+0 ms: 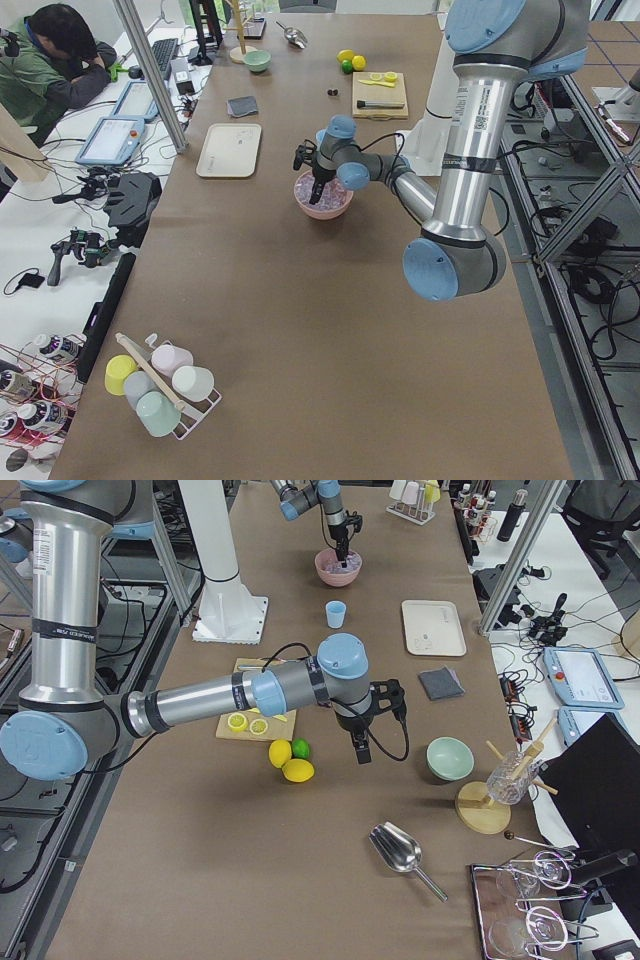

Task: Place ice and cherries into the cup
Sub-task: 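Lower the left gripper into the ice bowl and grasp a third cube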

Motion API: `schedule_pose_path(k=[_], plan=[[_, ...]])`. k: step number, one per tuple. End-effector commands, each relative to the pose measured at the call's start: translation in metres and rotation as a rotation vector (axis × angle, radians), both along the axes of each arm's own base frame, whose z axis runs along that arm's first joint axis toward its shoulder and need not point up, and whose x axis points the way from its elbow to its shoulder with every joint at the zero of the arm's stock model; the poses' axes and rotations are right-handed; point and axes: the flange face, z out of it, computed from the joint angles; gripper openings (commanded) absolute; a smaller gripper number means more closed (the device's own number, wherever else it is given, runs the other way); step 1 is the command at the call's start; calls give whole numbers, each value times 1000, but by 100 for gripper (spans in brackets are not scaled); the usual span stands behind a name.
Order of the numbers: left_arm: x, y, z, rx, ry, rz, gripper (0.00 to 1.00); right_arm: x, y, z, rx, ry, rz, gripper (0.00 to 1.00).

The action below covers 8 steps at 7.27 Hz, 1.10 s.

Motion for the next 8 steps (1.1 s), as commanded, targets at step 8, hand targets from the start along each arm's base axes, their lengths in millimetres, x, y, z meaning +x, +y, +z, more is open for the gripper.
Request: schedule_pose_path(k=[8], plan=[[-15, 9, -31, 34, 54, 5, 11, 0, 0, 0, 0, 0, 0, 100]])
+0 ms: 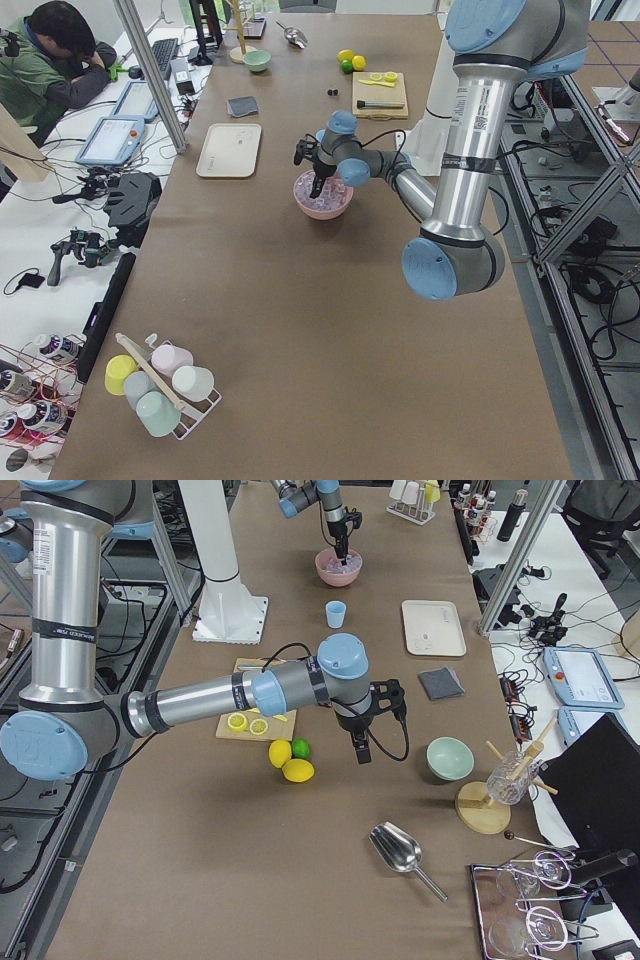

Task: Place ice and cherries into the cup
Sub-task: 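Carry the third ice cube with the left gripper over the cup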

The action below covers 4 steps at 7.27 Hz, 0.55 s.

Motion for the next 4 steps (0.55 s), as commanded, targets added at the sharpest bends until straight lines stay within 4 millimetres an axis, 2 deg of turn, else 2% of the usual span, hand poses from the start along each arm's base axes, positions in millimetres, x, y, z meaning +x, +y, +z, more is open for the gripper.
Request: schedule_pose_path(k=[1, 2, 3, 4], plan=[[-11, 8, -17, -4, 45, 23, 9, 0, 0, 0, 0, 0, 0, 100], [-15, 9, -22, -11, 61, 27, 8, 0, 0, 0, -1, 0, 1, 100], [-7, 9, -26, -57, 83, -3, 7, 0, 0, -1, 0, 0, 1, 100], [7, 1, -48, -69, 125, -24, 6, 0, 0, -1, 0, -2, 0, 100]])
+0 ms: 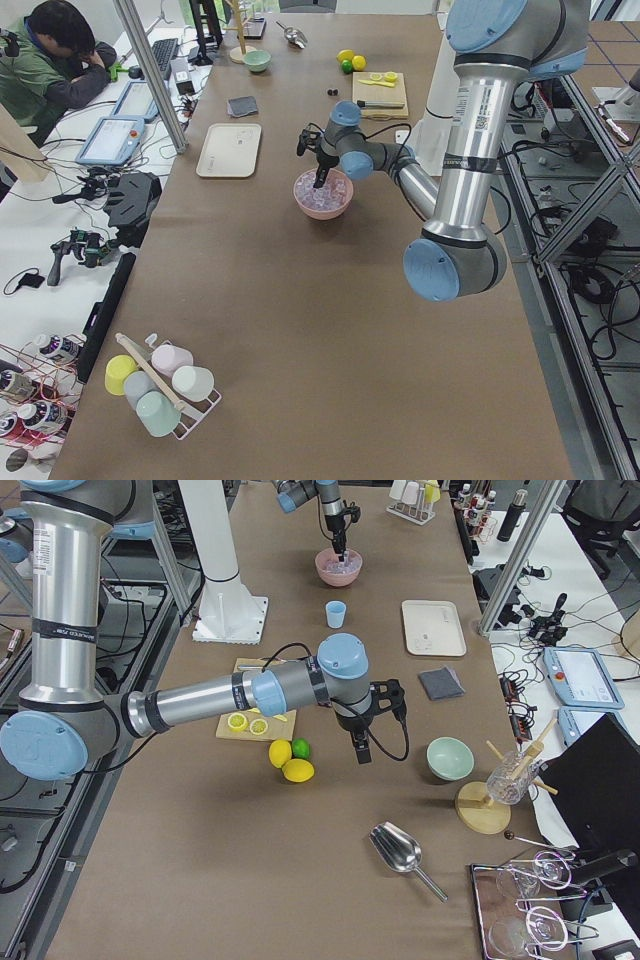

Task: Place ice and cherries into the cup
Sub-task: 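Carry the third ice cube with the left gripper over the cup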

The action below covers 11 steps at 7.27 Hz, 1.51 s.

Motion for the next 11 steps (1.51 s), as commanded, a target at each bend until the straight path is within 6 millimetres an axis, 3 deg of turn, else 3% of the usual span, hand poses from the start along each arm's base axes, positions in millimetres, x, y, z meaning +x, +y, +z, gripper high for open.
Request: schedule_pose_path(k=[1, 2, 3, 5, 7, 8, 9, 11], plan=[[32, -9, -37, -53, 76, -33, 4, 0, 0, 0, 1, 0, 0, 100], [59, -9, -60, -87, 115, -41, 1, 0, 0, 0, 0, -1, 0, 100], [73, -11, -75, -62, 125, -69, 0, 0, 0, 0, 1, 0, 0, 100], [95, 7, -99, -96, 175, -99, 0, 0, 0, 0, 0, -1, 0, 100], [137, 40, -128, -98, 216, -139, 0, 0, 0, 0, 2, 1, -1, 100], [156, 43, -139, -121, 229, -162, 0, 0, 0, -1, 3, 0, -1, 100], [169, 37, -142, -128, 224, -179, 0, 0, 0, 0, 2, 1, -1, 100], [174, 34, -138, -131, 212, -182, 0, 0, 0, 0, 2, 1, -1, 100]])
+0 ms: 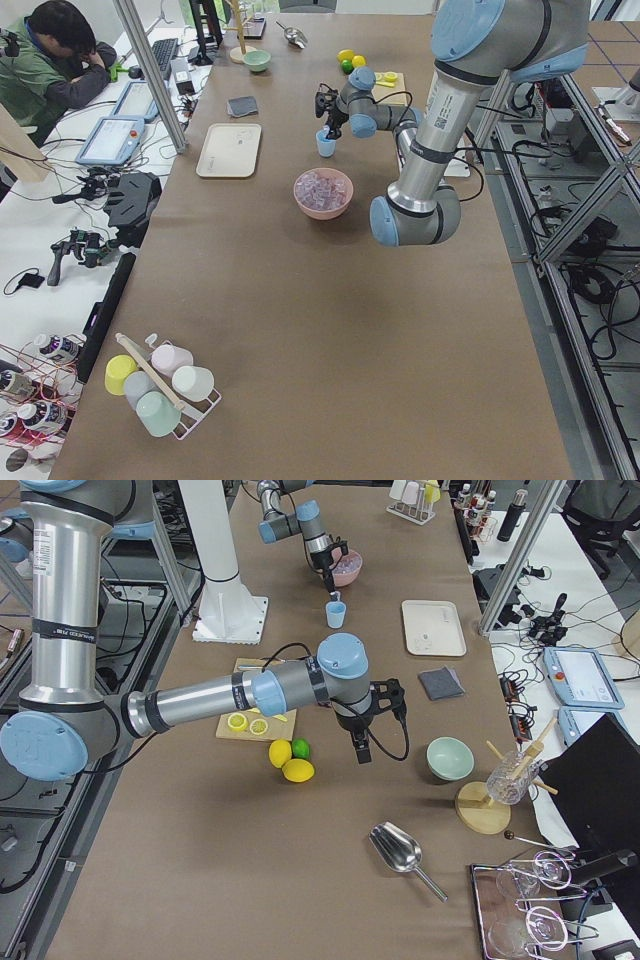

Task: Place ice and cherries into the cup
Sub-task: 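Open the left gripper to drop the ice cube into the cup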

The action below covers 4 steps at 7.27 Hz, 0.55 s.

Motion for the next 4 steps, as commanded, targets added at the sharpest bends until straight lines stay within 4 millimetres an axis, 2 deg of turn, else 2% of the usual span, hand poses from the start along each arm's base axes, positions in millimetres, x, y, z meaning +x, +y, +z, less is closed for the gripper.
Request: schedule_pose_path(k=[1, 3, 4], plan=[[7, -2, 2, -6, -8, -4, 0, 0, 0, -1, 1, 0, 0, 100], [7, -2, 2, -6, -8, -4, 0, 0, 0, -1, 4, 0, 0, 100], [7, -2, 1, -6, -6, -4, 25, 0, 0, -1, 1, 0, 0, 100]])
